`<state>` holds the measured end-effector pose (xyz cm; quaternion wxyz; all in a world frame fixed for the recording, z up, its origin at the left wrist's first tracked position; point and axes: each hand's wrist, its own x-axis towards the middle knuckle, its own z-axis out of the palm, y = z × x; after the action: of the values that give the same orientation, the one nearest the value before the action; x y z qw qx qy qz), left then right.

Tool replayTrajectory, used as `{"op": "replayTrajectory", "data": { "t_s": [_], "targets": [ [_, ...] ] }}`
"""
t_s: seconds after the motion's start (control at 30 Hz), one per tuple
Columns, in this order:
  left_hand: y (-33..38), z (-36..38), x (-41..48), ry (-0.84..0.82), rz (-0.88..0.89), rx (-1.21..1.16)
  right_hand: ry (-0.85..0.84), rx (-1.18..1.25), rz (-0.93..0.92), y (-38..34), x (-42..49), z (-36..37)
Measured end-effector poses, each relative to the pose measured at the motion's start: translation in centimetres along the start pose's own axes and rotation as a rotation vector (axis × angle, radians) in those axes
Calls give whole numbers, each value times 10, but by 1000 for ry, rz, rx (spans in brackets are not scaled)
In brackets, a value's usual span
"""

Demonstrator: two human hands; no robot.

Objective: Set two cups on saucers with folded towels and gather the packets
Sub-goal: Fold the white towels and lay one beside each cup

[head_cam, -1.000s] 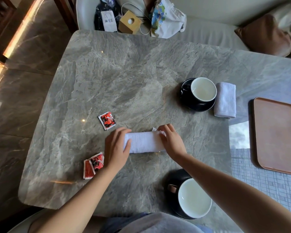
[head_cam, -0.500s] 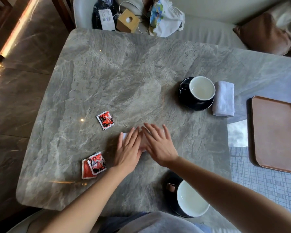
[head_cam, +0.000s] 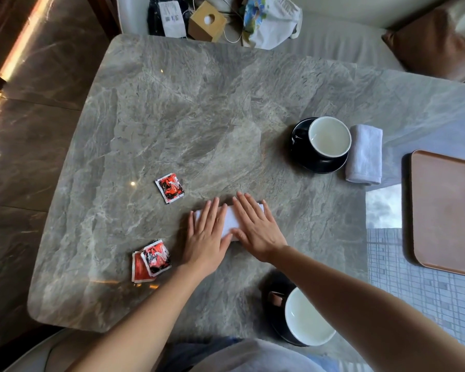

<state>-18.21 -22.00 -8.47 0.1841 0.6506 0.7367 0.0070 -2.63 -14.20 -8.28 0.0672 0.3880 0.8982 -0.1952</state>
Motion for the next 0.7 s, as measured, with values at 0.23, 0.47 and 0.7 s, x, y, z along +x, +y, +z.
{"op": "replayTrajectory", "data": {
  "t_s": [0.23,0.47,0.7],
  "targets": [
    [2,-9,1,-41,6,-140,7,101,1,-1,2,-12],
    [-26,-34,-11,323,-465,-851,436,628,434,21,-11,-37],
    [-37,-29,-10,-14,-703,-1129,161,464,380,20,-15,-40]
  ]
}}
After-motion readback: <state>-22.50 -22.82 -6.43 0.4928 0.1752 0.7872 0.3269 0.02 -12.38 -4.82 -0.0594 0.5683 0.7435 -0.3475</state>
